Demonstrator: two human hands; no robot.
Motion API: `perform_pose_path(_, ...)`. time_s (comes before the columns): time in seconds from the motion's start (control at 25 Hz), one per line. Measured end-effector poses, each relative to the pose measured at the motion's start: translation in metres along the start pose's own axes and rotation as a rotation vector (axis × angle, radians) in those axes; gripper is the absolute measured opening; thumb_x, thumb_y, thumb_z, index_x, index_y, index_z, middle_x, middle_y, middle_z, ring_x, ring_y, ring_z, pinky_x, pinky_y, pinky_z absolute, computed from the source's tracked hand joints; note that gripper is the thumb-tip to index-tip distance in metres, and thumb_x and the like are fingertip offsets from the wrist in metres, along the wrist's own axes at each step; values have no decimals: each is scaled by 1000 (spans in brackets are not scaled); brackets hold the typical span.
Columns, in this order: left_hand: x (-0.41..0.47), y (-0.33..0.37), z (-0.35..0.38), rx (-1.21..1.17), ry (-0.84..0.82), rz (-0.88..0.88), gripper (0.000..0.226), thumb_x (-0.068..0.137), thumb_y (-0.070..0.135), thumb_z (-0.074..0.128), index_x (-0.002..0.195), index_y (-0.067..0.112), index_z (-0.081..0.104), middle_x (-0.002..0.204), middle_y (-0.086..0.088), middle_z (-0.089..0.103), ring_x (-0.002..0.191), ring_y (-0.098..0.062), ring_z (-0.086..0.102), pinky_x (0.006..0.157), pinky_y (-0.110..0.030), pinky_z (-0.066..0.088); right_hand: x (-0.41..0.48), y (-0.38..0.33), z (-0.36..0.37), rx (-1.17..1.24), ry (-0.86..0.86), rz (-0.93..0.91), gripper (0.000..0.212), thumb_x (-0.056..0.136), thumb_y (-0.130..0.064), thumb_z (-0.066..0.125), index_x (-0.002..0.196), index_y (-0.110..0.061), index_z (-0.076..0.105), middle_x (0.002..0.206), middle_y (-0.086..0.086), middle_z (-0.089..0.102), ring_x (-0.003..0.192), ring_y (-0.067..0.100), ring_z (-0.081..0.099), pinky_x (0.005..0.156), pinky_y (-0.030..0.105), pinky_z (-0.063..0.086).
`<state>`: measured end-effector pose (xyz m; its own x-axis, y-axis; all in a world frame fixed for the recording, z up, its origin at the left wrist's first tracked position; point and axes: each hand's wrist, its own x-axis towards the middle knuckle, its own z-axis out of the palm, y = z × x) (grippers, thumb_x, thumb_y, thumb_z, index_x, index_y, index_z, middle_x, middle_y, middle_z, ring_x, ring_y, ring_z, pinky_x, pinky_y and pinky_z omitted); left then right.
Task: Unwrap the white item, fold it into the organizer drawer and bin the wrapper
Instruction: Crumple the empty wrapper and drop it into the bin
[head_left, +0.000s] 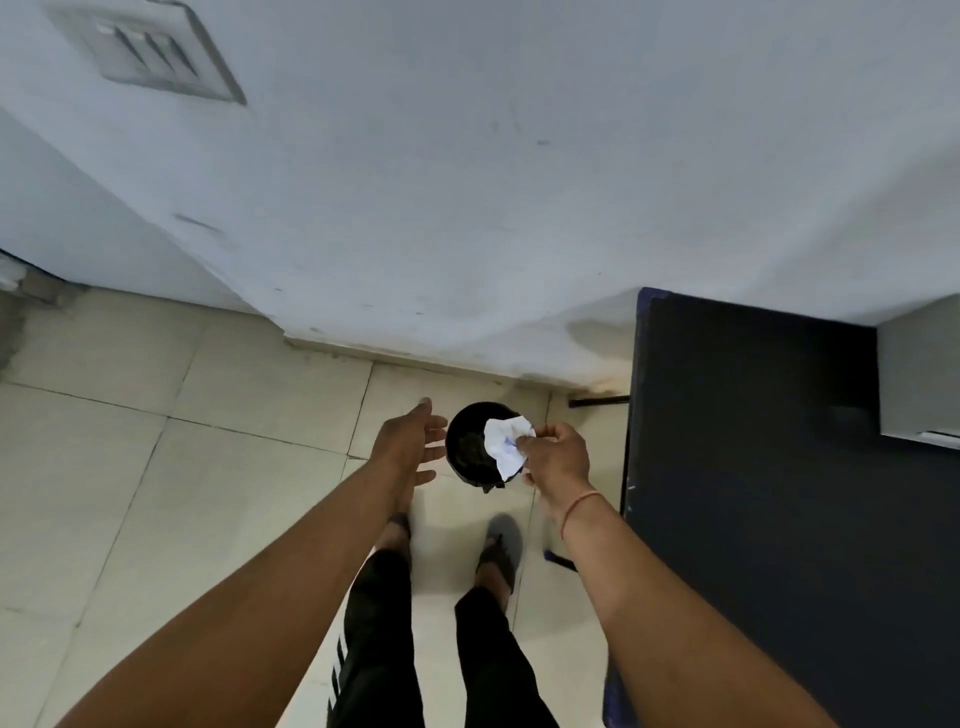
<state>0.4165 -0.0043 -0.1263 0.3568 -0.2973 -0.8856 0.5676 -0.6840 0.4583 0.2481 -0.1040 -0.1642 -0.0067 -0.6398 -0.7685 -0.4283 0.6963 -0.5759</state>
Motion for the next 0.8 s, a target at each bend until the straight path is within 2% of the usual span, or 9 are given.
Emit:
perform_pose_path(0.08, 49, -7, 3, 33, -2, -54, 49, 108, 55, 47, 112, 15, 75, 127, -6, 74, 113, -27, 69, 96, -47, 50, 37, 12, 24, 121, -14, 133, 17, 89, 2, 70, 85, -12, 61, 93, 16, 66, 66, 23, 59, 53, 30, 58)
perform_pose_path(0.24, 140, -25, 13, 56, -52, -131, 47, 107, 57, 48, 106, 19, 74, 127, -5, 71, 116, -27, 67, 100, -49, 49, 107, 42, 68, 352, -20, 338, 19, 93, 8, 68, 100, -9, 63, 92, 14, 65, 67, 21, 62, 66, 31, 65)
perform_pose_path(0.32, 175, -30, 18, 83, -65, -140, 46, 107, 58, 48, 108, 19, 74, 129, -5, 71, 117, -26, 66, 101, -49, 49, 137, 58, 86, 396, 1, 372, 21, 94, 9, 66, 107, -7, 63, 95, 15, 66, 68, 21, 62, 68, 31, 64)
perform_pose_path(0.48, 252, -47, 28, 173, -71, -164, 49, 106, 58, 47, 115, 18, 74, 130, -5, 71, 123, -26, 65, 107, -50, 50, 198, 100, 120, 442, 47, 435, 29, 95, 11, 63, 120, -5, 65, 100, 16, 65, 72, 22, 64, 82, 36, 64)
perform_pose_path(0.56, 281, -54, 32, 216, -58, -169, 49, 106, 58, 48, 115, 18, 74, 131, -6, 71, 124, -27, 64, 107, -50, 50, 222, 117, 130, 411, 2, 445, 34, 99, 9, 57, 129, -5, 61, 99, 12, 63, 76, 21, 63, 76, 34, 65)
perform_pose_path(0.64, 299, -58, 34, 247, -41, -169, 50, 106, 58, 48, 117, 17, 75, 134, -7, 70, 125, -27, 63, 103, -47, 50, 237, 126, 136, 381, -57, 440, 44, 103, 2, 49, 147, -4, 47, 118, 14, 58, 90, 24, 63, 75, 35, 63)
perform_pose_path(0.72, 307, -63, 36, 259, -24, -179, 52, 106, 58, 48, 121, 16, 74, 136, -8, 69, 125, -27, 62, 99, -45, 48, 240, 131, 137, 448, -43, 521, 48, 108, -11, 45, 155, -11, 41, 138, 16, 55, 110, 29, 61, 93, 41, 58)
perform_pose_path(0.8, 296, -64, 37, 272, -29, -183, 53, 106, 57, 47, 127, 16, 72, 139, -8, 67, 125, -27, 59, 100, -45, 47, 232, 125, 131, 461, -36, 542, 46, 110, -22, 42, 156, -16, 41, 153, 15, 50, 132, 31, 55, 114, 48, 46)
